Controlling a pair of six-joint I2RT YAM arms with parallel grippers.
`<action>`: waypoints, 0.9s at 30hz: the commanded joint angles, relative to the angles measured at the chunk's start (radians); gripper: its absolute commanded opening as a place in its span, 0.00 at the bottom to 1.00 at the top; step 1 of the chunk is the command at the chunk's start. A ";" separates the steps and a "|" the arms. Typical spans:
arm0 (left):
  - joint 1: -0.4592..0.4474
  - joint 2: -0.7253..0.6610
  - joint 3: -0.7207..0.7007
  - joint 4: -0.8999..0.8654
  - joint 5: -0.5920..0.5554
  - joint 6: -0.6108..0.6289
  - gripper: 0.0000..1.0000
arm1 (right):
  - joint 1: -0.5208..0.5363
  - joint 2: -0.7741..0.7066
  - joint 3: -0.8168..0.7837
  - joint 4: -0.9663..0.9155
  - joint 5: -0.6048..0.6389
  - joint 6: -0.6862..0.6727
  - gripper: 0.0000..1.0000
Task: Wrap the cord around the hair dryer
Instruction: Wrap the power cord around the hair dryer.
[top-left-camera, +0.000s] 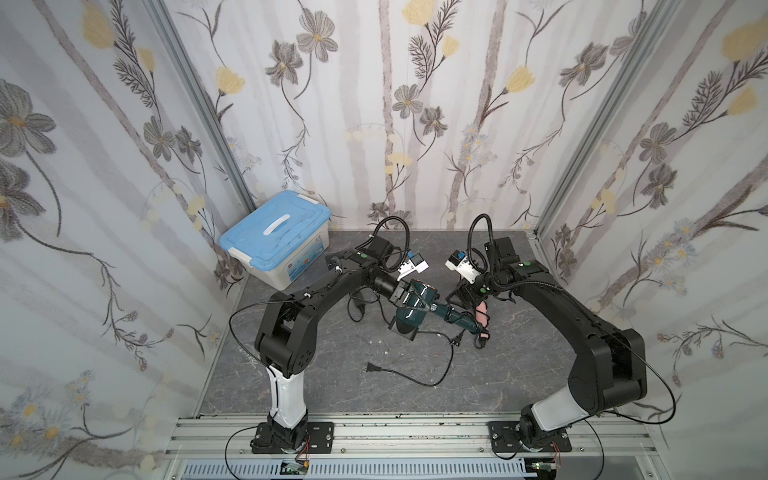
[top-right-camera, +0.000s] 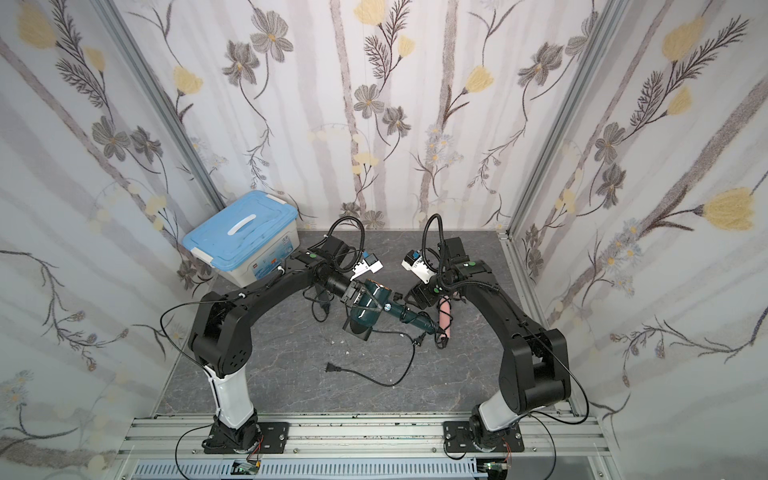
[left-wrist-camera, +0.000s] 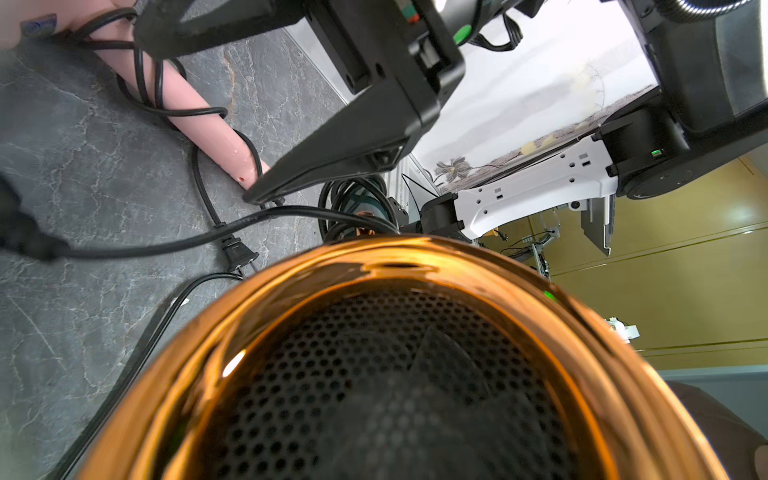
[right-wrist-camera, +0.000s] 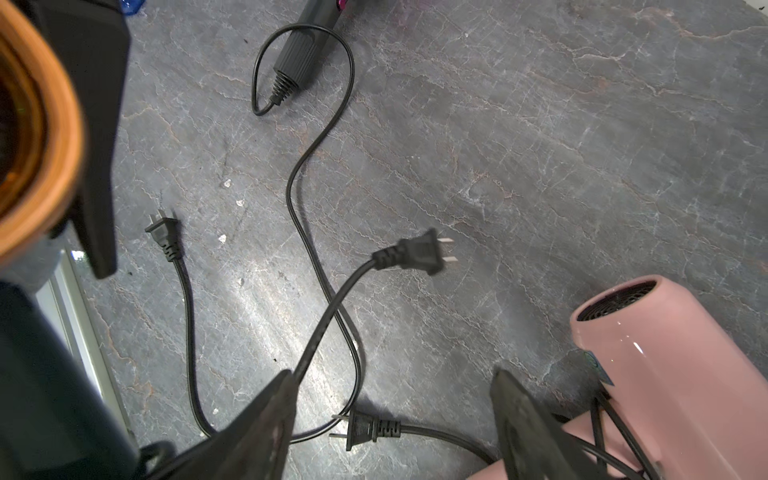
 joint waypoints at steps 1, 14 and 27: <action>0.006 -0.003 0.011 -0.006 0.077 0.031 0.00 | -0.010 -0.023 0.002 0.014 -0.043 0.008 0.77; 0.024 -0.120 0.055 0.010 0.053 -0.017 0.00 | -0.188 -0.373 -0.116 0.199 -0.148 0.163 0.79; 0.104 -0.249 0.070 0.274 0.011 -0.232 0.00 | -0.289 -0.726 -0.355 0.385 -0.248 0.322 0.84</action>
